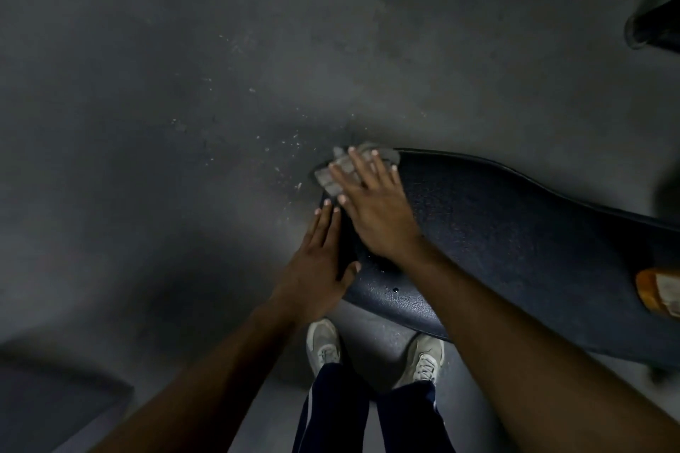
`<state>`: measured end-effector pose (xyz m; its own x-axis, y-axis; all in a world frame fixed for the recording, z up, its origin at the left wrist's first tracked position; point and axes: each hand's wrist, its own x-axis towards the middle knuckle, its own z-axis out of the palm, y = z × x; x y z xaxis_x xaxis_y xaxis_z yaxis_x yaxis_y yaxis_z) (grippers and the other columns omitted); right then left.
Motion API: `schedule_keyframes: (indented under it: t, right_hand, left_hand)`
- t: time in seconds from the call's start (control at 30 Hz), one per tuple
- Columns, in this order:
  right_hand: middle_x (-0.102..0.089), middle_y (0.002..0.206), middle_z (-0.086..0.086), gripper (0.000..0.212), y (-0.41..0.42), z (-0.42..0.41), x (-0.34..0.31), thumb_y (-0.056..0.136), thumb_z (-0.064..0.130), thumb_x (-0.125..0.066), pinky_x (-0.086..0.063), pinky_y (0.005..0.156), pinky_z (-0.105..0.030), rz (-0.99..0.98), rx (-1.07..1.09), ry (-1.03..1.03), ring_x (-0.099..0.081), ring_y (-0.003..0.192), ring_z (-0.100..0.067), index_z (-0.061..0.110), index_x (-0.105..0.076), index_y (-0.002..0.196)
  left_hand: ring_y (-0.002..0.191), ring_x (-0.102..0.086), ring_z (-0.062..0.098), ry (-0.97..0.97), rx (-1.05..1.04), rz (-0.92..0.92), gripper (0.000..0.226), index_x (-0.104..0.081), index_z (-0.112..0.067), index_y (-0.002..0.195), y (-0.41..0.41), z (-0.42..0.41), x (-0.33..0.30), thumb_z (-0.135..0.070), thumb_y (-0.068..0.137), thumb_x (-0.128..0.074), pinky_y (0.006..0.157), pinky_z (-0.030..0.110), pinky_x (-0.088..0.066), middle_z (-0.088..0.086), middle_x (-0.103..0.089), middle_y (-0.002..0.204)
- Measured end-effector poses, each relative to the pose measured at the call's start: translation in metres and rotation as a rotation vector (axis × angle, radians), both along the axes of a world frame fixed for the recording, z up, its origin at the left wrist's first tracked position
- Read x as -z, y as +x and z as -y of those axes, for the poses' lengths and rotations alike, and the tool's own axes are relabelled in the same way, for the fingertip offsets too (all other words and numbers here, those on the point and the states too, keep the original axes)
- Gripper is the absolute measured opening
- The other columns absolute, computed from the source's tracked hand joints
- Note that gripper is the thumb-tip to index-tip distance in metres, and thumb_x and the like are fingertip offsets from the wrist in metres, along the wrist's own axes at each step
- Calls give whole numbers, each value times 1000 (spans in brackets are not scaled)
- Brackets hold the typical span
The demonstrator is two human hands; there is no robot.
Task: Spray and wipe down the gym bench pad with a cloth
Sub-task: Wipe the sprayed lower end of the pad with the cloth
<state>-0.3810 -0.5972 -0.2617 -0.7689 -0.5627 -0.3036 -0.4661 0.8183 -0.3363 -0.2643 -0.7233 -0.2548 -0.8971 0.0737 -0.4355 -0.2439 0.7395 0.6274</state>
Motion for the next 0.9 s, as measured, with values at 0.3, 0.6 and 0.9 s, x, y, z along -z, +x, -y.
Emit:
schedule_keyframes:
  t: [0.3,0.6,0.9]
  right_hand:
    - [-2,176,0,58,0,-40,-12,111,36,-36,-11,131,-52,12,62,51,-2,162,-33,39,-17,165]
    - [-10,176,-2,55,15,18,-1,109,43,-40,-12,128,-60,-90,-119,92,-7,161,-38,36,-29,162]
    - [1,177,1,57,36,-49,-14,111,40,-36,-3,131,-50,-15,129,84,4,162,-30,43,-15,164]
  left_hand:
    - [151,20,8,59,-69,19,92,11,-16,158,25,-2,-4,-45,98,-53,118,21,1,-6,24,164]
    - [152,-17,7,407,-468,130,75,-13,-38,158,35,-7,-6,-67,95,-41,124,43,-21,-10,-19,166]
    - [122,-53,-9,619,-627,116,37,-50,-44,138,29,-3,-22,-51,103,-38,103,22,-45,-26,-59,129]
